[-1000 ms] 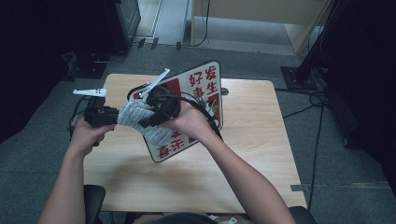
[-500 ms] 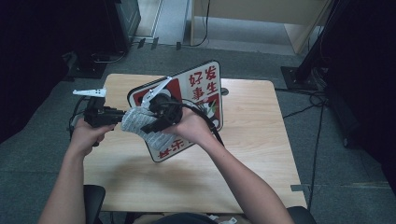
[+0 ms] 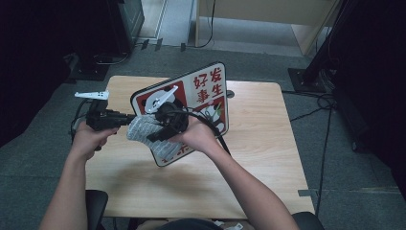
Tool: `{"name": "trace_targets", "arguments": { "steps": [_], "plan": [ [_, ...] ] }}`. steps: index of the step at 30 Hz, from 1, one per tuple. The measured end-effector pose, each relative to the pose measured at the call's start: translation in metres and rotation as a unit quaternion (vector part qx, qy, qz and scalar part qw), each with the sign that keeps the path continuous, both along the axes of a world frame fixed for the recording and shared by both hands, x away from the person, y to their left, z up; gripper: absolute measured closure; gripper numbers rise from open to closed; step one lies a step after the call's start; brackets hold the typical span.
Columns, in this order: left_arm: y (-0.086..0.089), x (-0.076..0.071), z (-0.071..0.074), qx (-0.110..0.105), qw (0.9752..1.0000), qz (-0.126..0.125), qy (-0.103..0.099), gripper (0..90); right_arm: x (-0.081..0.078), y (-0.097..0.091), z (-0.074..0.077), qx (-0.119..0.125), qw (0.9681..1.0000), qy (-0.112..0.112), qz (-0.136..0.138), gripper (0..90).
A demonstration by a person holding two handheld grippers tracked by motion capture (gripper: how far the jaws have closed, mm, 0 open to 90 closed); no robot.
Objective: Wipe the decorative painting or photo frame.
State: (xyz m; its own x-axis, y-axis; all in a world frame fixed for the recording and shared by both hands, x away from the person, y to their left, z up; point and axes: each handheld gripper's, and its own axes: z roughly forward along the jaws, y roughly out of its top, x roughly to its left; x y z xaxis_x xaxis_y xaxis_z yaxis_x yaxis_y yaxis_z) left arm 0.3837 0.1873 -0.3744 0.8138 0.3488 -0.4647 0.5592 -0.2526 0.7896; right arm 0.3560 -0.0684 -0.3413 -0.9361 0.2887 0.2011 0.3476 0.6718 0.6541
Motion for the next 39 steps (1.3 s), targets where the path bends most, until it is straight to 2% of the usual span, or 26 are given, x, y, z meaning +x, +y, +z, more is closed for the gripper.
{"name": "trace_targets", "arguments": {
  "steps": [13, 34, 39],
  "plan": [
    [0.0, 0.0, 0.0, 0.0, 1.0, -0.002, 0.0, 78.8, -0.003, -0.003, -0.017, 0.001, 1.0, 0.007, 0.0, 66.3],
    [0.0, 0.0, -0.001, 0.002, 1.0, -0.001, 0.001, 78.4, -0.011, -0.007, -0.055, -0.007, 0.9998, 0.021, 0.003, 66.3],
    [0.0, -0.001, -0.001, 0.003, 1.0, 0.0, 0.002, 78.4, -0.012, -0.01, -0.064, 0.002, 0.9996, 0.027, 0.002, 66.3]
  ]
}}
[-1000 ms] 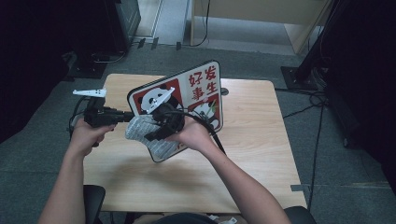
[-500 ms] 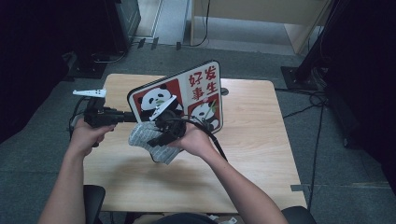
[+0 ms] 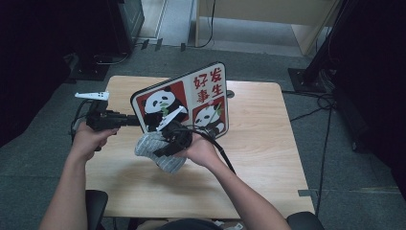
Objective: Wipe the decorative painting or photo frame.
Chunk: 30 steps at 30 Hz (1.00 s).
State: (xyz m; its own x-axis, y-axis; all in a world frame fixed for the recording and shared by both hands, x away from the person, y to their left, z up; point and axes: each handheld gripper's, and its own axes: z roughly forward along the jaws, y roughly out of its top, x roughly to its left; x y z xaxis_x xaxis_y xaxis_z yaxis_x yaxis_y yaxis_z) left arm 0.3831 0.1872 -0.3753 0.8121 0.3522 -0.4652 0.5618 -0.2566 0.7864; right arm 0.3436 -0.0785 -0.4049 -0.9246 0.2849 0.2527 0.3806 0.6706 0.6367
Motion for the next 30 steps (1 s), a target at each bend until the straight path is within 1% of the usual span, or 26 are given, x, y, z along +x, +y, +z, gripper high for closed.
{"name": "trace_targets", "arguments": {
  "steps": [5, 7, 13, 19, 23, 26, 30],
  "plan": [
    [0.0, 0.0, 0.0, 0.001, 1.0, 0.001, 0.0, 78.4, -0.001, -0.001, -0.009, 0.001, 1.0, 0.0, 0.002, 66.3],
    [0.0, 0.0, 0.0, 0.001, 1.0, 0.001, 0.0, 78.4, -0.002, -0.002, -0.012, 0.0, 1.0, 0.005, 0.002, 66.3],
    [-0.001, 0.0, -0.001, 0.004, 1.0, 0.001, 0.001, 77.9, -0.003, -0.003, -0.022, -0.004, 0.9999, 0.008, 0.006, 66.3],
    [-0.001, 0.0, -0.001, 0.006, 1.0, 0.001, 0.0, 77.6, -0.005, -0.006, -0.033, 0.002, 0.9999, 0.015, 0.005, 66.3],
    [-0.001, 0.0, -0.002, 0.005, 1.0, 0.001, 0.001, 77.0, -0.007, -0.006, -0.041, 0.0, 0.9998, 0.019, 0.003, 66.3],
    [-0.001, 0.0, -0.002, 0.006, 1.0, 0.002, 0.002, 76.2, -0.008, -0.007, -0.046, -0.002, 0.9996, 0.027, 0.001, 66.2],
    [-0.001, 0.0, -0.002, 0.007, 1.0, 0.003, 0.002, 75.8, -0.009, -0.008, -0.055, -0.007, 0.9996, 0.028, 0.005, 66.3]
  ]
}}
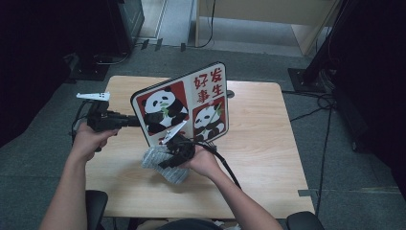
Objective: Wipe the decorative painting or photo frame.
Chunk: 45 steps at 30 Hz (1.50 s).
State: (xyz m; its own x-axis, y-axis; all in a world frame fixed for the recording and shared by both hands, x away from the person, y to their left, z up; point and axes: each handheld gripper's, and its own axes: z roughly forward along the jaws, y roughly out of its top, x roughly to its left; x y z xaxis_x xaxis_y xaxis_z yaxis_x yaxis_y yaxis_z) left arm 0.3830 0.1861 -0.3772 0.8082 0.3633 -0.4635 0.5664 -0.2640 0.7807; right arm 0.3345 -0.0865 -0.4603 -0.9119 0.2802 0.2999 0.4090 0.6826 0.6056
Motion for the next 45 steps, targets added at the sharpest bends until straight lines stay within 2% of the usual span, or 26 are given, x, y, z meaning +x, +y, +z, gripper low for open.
{"name": "trace_targets", "arguments": {
  "steps": [9, 18, 23, 27, 35, 45],
  "plan": [
    [0.0, 0.0, 0.0, 0.003, 1.0, 0.001, 0.0, 74.2, -0.002, -0.002, -0.01, -0.004, 0.9999, 0.015, -0.003, 66.0],
    [0.0, 0.0, 0.0, 0.008, 1.0, 0.004, -0.002, 70.1, -0.004, -0.004, -0.006, -0.005, 0.9999, 0.014, -0.001, 66.0],
    [0.001, 0.0, 0.0, 0.011, 0.9998, 0.016, -0.002, 64.3, -0.006, -0.005, -0.001, -0.006, 0.9999, 0.015, -0.001, 65.9],
    [0.001, 0.0, 0.002, 0.015, 0.9995, 0.027, -0.009, 59.4, -0.007, -0.008, 0.004, -0.006, 0.9999, 0.014, -0.005, 66.0],
    [0.003, -0.002, 0.003, 0.033, 0.9986, 0.039, -0.015, 48.6, -0.009, -0.009, 0.031, 0.01, 1.0, 0.0, -0.001, 66.0],
    [0.014, -0.007, 0.006, 0.048, 0.9957, 0.068, -0.041, 40.0, -0.01, 0.001, 0.071, 0.024, 0.9996, -0.01, 0.011, 66.1]
  ]
}}
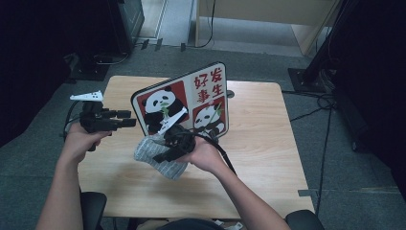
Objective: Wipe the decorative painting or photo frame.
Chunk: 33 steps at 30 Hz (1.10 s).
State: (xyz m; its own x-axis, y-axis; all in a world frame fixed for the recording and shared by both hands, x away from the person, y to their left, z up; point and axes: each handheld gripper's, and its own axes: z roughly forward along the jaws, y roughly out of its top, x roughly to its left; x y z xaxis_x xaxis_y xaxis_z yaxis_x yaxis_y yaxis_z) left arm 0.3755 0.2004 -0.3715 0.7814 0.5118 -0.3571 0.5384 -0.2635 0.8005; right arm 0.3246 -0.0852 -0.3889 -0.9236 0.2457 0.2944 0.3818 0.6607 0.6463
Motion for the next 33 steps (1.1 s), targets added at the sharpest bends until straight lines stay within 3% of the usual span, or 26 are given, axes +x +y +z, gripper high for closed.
{"name": "trace_targets", "arguments": {
  "steps": [8, 15, 33],
  "plan": [
    [0.01, -0.006, 0.004, 0.005, 0.9997, 0.017, -0.016, 39.8, 0.003, 0.013, 0.029, 0.005, 0.9999, -0.01, 0.012, 66.0],
    [0.015, -0.011, 0.004, 0.002, 0.9998, 0.018, -0.004, 39.3, 0.005, 0.024, 0.046, 0.004, 0.9994, -0.018, 0.028, 66.0],
    [0.034, -0.025, 0.005, -0.006, 0.999, 0.044, -0.004, 39.4, 0.014, 0.053, 0.087, 0.015, 0.9969, -0.048, 0.06, 66.0]
  ]
}}
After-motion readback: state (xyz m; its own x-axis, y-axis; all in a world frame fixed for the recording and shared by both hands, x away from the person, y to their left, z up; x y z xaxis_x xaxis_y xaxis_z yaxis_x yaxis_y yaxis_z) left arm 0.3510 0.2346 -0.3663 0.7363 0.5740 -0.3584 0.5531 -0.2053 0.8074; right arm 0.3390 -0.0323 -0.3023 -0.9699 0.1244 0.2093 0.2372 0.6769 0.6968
